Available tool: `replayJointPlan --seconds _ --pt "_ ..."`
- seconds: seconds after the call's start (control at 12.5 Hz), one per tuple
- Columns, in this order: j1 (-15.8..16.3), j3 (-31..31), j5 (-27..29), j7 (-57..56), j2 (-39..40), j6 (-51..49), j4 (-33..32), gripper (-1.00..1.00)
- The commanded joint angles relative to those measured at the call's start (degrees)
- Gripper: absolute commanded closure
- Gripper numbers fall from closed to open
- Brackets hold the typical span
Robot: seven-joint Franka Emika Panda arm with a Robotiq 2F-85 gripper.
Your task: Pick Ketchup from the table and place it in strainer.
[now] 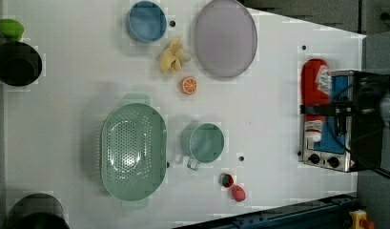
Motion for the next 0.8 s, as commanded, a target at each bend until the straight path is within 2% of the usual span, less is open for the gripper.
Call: replayJointPlan --seconds 0.08,0.64,0.8 --pt "2.7 5.2 0.9 11.9 -0.7 -3.7 1.4 -0.23" --pt "4.4 20.7 1.9 32.3 1.4 -2.5 2.1 -0.23" --pt "4.5 24.8 1.9 37.3 3.7 0.4 2.2 -0.23"
